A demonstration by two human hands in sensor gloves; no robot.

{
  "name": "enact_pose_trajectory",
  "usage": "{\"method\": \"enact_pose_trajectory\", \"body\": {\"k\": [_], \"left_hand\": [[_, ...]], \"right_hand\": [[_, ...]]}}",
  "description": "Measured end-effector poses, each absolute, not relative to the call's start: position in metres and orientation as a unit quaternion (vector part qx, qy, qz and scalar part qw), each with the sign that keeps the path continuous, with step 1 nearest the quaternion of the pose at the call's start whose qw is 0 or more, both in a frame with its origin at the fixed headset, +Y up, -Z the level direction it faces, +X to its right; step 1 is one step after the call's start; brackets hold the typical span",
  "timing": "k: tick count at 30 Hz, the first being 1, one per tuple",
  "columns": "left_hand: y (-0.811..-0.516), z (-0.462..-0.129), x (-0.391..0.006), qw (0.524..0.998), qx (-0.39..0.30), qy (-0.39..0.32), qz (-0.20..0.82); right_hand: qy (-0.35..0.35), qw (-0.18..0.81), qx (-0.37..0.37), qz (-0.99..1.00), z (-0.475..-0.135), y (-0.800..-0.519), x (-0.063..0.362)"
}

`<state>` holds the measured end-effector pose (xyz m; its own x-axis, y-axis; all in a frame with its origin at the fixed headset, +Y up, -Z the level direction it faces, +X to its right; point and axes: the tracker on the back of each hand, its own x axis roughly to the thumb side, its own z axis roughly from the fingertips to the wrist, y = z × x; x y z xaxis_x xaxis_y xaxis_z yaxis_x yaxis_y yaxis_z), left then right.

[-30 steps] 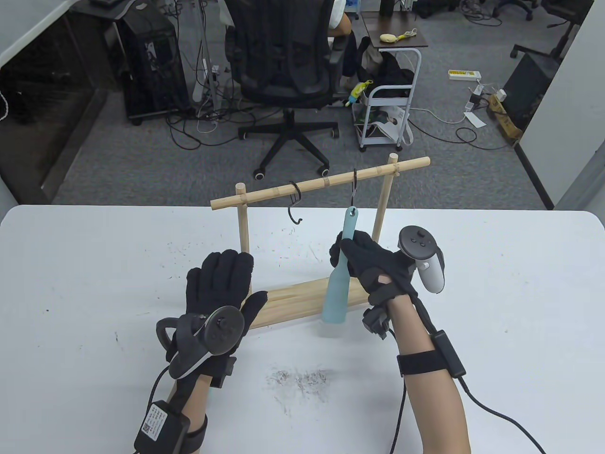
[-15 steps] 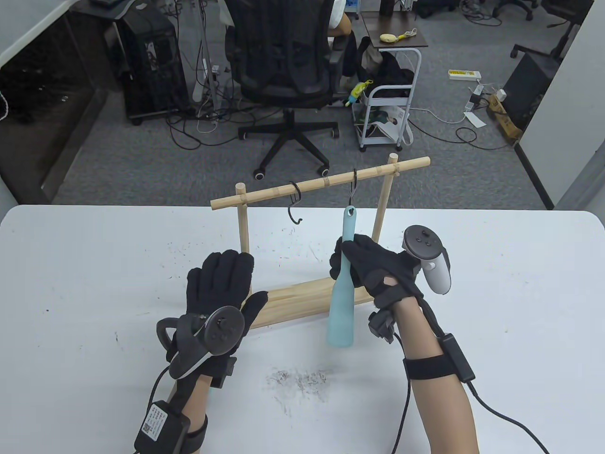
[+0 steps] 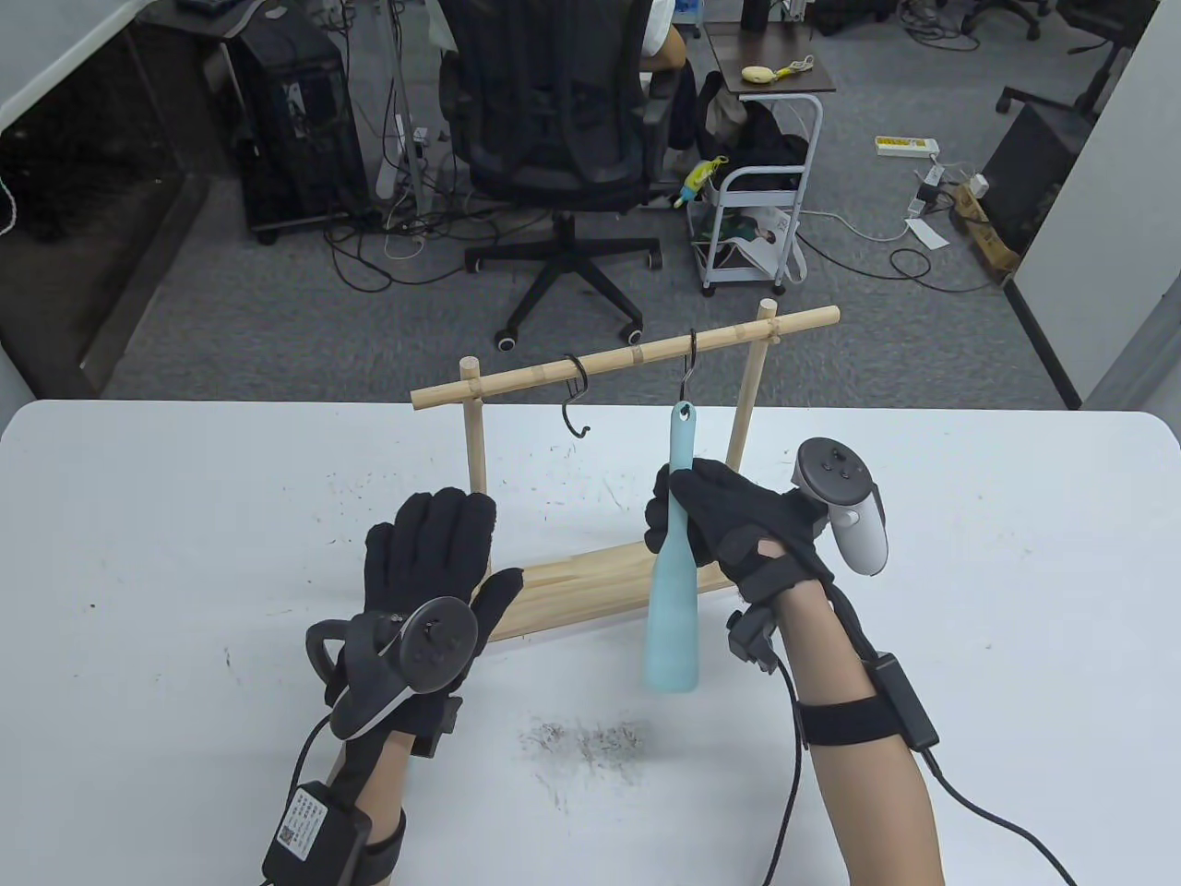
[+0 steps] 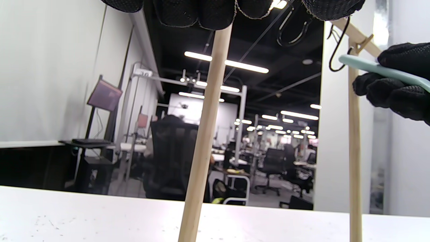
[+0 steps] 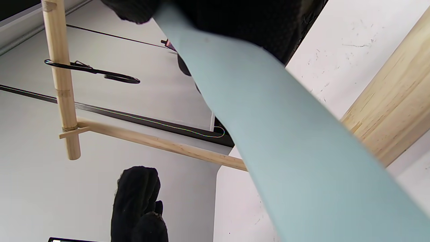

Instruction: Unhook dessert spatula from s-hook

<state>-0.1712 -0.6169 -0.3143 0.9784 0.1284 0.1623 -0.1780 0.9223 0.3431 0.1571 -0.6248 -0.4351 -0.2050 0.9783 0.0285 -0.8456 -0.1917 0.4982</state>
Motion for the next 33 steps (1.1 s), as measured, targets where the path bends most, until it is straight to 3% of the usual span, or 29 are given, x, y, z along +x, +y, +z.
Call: {"method": "enact_pose_trajectory", "body": {"k": [19,33], "left_hand": [[-0.616,-0.314,-0.171,0.978,0.181,-0.071,0.078],[-0.615,-0.313,-0.171,0.977,0.185,-0.072,0.081]], "right_hand": [[0.167,0.607,0.186,0.754,-0.428,-0.607,0.159],[0.111,0.553,0.141,0.814,-0.403,-0.597,0.213]]}}
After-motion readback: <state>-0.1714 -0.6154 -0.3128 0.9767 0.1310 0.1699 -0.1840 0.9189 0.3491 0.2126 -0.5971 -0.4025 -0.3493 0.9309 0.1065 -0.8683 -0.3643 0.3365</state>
